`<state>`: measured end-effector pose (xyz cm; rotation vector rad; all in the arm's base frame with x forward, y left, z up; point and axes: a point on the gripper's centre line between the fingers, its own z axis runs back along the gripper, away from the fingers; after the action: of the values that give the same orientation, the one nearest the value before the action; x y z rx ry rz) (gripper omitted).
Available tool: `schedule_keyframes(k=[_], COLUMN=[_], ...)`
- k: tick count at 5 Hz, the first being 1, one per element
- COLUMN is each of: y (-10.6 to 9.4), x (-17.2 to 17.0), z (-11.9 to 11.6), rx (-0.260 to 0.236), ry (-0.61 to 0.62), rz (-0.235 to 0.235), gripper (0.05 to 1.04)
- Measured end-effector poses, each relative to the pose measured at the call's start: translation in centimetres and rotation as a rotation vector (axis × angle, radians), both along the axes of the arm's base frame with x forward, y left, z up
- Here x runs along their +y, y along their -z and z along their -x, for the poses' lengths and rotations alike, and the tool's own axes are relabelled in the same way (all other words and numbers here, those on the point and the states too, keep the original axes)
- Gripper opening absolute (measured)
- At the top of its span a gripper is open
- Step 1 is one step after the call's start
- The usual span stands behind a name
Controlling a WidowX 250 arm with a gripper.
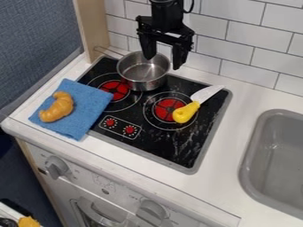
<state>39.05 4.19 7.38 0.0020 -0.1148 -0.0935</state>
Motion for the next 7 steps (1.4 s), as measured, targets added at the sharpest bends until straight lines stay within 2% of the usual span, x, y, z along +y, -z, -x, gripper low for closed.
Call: schedule_keyframes(k=[1, 2, 3, 4, 5, 6, 7], y=[1.5, 2.6, 1.0, 0.7, 2.4, 4.1, 5.0], x=[-0.1, 2.2, 6.0, 9.1, 11.2, 12.7, 13.0], z=[0.5, 3.9, 7.3, 11.3, 13.0, 13.7, 13.5], rx=[0.036, 0.059, -0.014, -0.049, -0.015, 0.024, 0.044], ry=[0.005, -0.005, -0.02, -0.045, -0.075, -0.121, -0.144], rz=[0.005, 0.036, 0.013, -0.011, -0.038, -0.065, -0.071], gripper=[1.001, 1.001, 1.001, 1.001, 1.001, 1.001, 0.949])
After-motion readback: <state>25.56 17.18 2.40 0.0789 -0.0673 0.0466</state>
